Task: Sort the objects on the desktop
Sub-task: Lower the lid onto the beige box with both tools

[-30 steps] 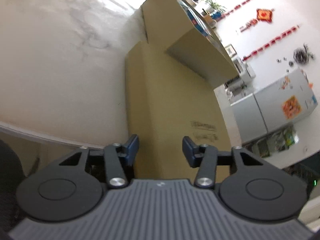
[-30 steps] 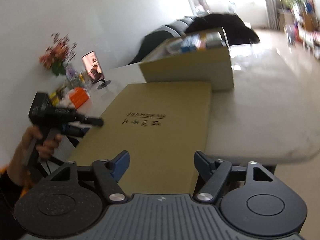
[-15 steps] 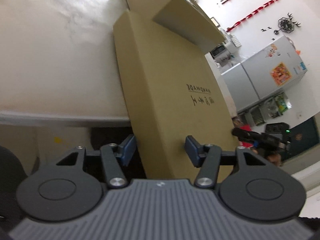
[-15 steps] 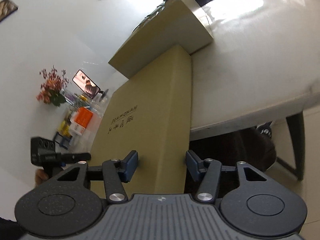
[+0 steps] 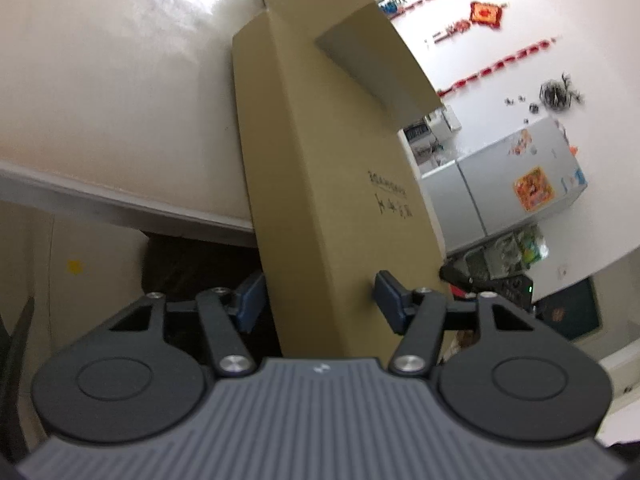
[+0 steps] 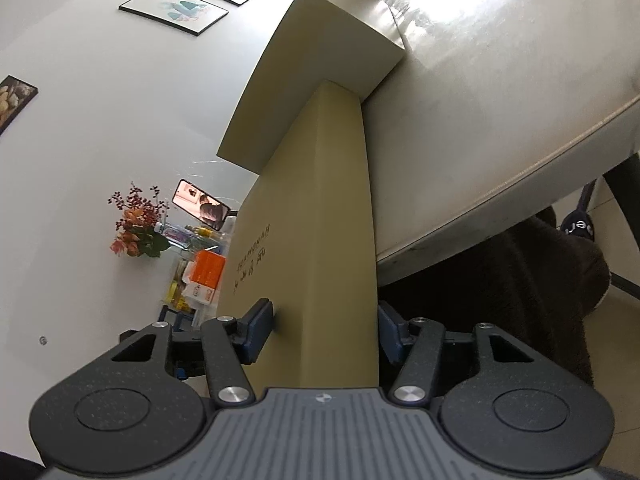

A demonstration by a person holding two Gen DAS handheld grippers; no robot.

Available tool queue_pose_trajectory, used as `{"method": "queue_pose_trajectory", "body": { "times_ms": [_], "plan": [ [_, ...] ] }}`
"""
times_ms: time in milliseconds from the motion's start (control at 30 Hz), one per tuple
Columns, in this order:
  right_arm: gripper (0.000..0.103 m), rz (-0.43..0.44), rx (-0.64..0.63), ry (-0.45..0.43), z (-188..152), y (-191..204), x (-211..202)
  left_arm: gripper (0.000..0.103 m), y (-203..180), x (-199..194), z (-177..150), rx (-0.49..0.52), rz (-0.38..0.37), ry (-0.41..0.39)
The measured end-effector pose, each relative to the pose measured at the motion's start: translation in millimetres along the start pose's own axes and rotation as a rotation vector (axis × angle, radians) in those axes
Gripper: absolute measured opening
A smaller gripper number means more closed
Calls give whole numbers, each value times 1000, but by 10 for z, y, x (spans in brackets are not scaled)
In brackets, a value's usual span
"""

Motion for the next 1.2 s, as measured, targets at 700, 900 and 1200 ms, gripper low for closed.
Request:
{"method": "queue_pose_trajectory", "body": {
  "times_ms": [700, 900, 1200],
  "plan": [
    [58, -16, -97, -142, 225, 832, -471, 57, -726, -227, 316, 32, -65, -116],
    [59, -23, -133, -189, 438, 1066, -617, 57, -957, -219, 525, 23, -81, -156],
    [59, -3, -163, -296, 970, 1319, -712, 57, -1244, -116, 963, 9, -105, -216]
  ]
}}
Point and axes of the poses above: each gripper's, at about its wrist camera, not at the fingertips, and x roughly the way its jaws point, y to its left, z to its top, the point moved 10 cm from there along x, roughly the way its jaws point, and after that the axes turned 7 degrees about z, right-handed, at the moved point
